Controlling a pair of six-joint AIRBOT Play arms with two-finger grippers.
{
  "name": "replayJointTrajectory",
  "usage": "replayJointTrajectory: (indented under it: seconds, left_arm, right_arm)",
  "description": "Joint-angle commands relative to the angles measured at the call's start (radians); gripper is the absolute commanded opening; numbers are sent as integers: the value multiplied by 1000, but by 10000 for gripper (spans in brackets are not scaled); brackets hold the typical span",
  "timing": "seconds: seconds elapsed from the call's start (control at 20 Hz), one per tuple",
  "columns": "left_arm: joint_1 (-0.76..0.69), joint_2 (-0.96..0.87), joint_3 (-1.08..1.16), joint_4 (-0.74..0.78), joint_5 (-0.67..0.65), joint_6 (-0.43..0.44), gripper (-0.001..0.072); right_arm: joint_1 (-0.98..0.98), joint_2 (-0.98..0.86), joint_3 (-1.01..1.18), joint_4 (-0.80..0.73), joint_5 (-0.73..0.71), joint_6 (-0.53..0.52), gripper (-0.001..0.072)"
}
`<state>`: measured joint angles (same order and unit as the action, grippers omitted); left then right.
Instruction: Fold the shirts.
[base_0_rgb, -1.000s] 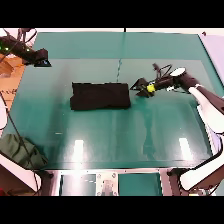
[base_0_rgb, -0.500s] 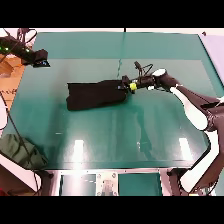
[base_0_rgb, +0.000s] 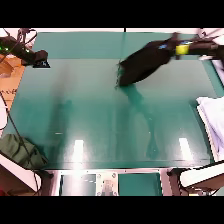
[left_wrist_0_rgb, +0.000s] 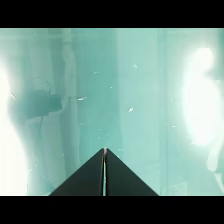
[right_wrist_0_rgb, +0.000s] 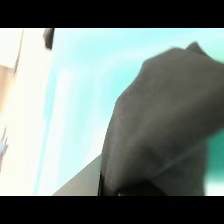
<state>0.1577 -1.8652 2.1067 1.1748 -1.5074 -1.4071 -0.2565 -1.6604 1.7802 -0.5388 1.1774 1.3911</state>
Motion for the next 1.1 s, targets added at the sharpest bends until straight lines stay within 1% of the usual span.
replayJointTrajectory:
  seconds: [0.0,0.2,0.25,0.35,0.4,0.5,0.6,0.8,0.9,1.05]
  left_arm:
    - [0,1,1,0,-3,1,30]
    - [0,1,1,0,-3,1,30]
    - [1,1,1,0,-3,1,30]
    - [0,1,1,0,-3,0,30]
    - [0,1,1,-1,-4,0,30]
    - [1,1,1,-1,-5,-7,30]
    - [0,1,1,-1,-5,-7,30]
    - [0,1,1,-4,-25,-7,30]
    - [0,1,1,-5,-47,-6,30]
    - [0,1,1,-5,-62,-6,30]
  right_arm:
    - [-267,95,19,-50,62,54,12]
    - [-555,114,19,-50,137,59,12]
    - [-613,114,19,-54,153,70,12]
    - [-713,121,19,-105,180,128,12]
    - [-753,130,19,-154,197,172,12]
    - [-810,158,18,-278,244,304,12]
    - [-853,195,18,-386,306,408,12]
    - [-907,270,17,-620,442,565,13]
    - [-925,295,17,-736,520,618,13]
    - [-935,299,-5,-839,594,616,13]
